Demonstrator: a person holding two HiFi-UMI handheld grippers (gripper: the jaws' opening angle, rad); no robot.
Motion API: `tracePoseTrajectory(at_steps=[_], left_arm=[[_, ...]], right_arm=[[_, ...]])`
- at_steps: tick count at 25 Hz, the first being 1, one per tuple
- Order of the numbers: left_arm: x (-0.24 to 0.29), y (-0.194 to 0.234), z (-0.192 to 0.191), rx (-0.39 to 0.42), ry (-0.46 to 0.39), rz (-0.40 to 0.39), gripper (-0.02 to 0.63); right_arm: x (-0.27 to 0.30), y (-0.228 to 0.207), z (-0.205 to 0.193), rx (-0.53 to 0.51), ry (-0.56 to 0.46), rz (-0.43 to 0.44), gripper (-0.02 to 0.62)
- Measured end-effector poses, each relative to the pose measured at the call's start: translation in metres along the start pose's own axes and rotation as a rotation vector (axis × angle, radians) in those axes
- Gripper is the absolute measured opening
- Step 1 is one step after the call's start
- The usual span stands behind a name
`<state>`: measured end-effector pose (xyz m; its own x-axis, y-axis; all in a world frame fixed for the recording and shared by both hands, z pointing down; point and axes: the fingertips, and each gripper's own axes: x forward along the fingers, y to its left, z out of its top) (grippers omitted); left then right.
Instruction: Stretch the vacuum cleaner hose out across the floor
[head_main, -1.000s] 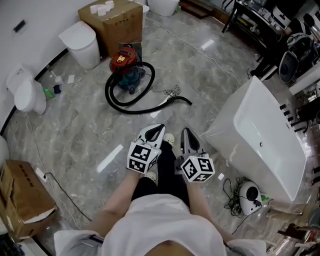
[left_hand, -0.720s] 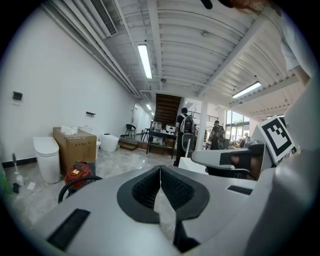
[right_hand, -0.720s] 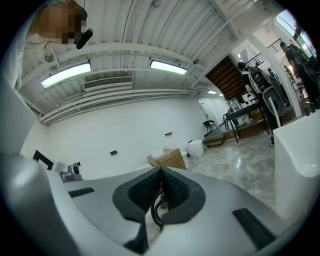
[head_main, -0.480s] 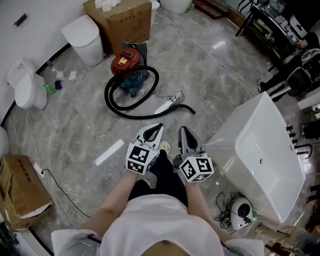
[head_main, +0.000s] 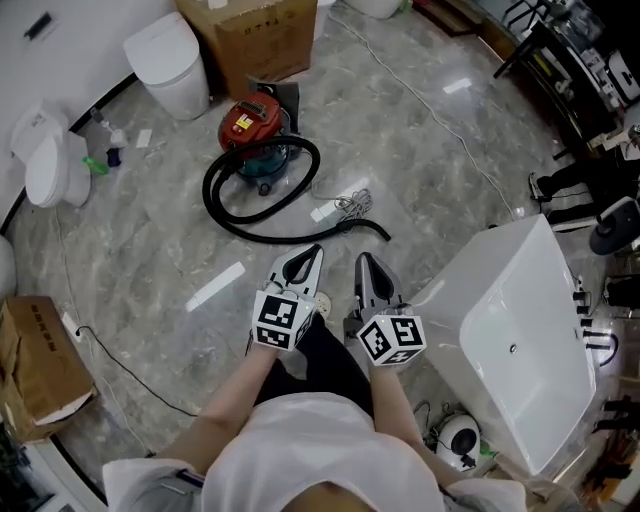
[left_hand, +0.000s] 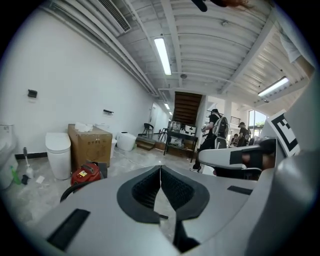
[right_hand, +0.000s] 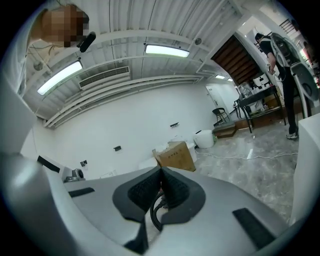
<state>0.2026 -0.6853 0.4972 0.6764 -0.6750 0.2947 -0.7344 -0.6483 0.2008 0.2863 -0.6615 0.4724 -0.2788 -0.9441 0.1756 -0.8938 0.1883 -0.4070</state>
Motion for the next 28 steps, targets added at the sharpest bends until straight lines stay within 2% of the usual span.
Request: tracePoseTrajectory(at_steps=[5, 13, 20, 23, 28], left_arm=[[0.042, 0.006, 0.002, 0.009, 0.022, -0.009, 0.011], [0.100, 0.019, -0.020, 0.030, 0.120, -0.044, 0.011], [0.149, 0.043, -0.041, 0.086, 0.174, -0.135, 0.011], [0.171, 0.058, -0.061, 0.096, 0.216, -0.176, 0.011], [0.208, 0.088, -0.117, 0.142, 0.322, -0.194, 0.011]], right_arm=[[0.029, -0.036, 0.001, 0.034, 0.031, 0.005, 0.012], [0.075, -0.103, -0.007, 0.047, 0.073, -0.007, 0.012], [0.107, -0.171, -0.023, 0.070, 0.073, -0.089, 0.012], [0.120, -0.197, -0.040, 0.053, 0.090, -0.116, 0.012], [0.147, -0.247, -0.082, 0.017, 0.154, -0.137, 0.012]])
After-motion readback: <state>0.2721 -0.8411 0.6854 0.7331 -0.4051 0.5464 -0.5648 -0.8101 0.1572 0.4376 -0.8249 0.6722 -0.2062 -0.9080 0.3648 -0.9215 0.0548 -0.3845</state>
